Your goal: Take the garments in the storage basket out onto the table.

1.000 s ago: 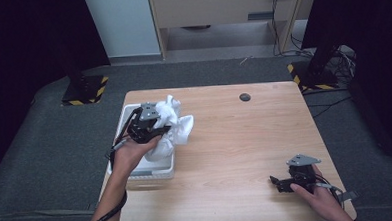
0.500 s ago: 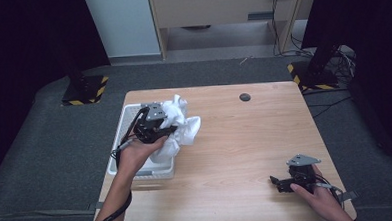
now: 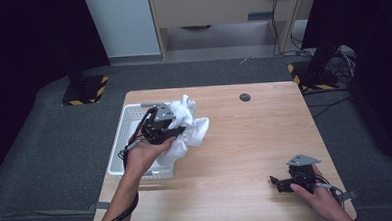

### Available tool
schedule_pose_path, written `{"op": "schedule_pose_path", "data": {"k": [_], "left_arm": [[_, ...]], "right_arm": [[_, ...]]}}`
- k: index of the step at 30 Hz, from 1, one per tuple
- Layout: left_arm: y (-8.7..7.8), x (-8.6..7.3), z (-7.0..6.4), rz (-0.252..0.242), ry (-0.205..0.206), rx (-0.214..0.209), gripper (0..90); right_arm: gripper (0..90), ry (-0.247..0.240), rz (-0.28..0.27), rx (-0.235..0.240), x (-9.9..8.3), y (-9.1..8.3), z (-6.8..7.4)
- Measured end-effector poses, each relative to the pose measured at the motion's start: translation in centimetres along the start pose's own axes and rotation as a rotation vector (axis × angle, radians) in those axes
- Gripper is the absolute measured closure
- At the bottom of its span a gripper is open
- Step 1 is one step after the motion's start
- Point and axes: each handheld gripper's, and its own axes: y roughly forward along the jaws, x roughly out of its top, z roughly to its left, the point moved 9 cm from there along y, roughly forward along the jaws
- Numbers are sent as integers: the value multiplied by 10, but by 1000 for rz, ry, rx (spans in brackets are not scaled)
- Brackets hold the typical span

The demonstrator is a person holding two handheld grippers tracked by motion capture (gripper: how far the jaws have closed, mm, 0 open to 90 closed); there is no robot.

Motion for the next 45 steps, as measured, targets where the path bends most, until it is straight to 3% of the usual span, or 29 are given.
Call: {"op": "schedule_pose_path", "data": {"k": [12, 22, 45], "left_arm": [[7, 7, -14, 1, 9, -26, 732], [18, 18, -33, 3, 34, -61, 732], [48, 14, -61, 21, 48, -123, 731]], "right_arm": [[5, 1, 1, 1, 0, 0, 0], [5, -2, 1, 2, 0, 0, 0], [5, -4, 2, 5, 0, 0, 1]]}}
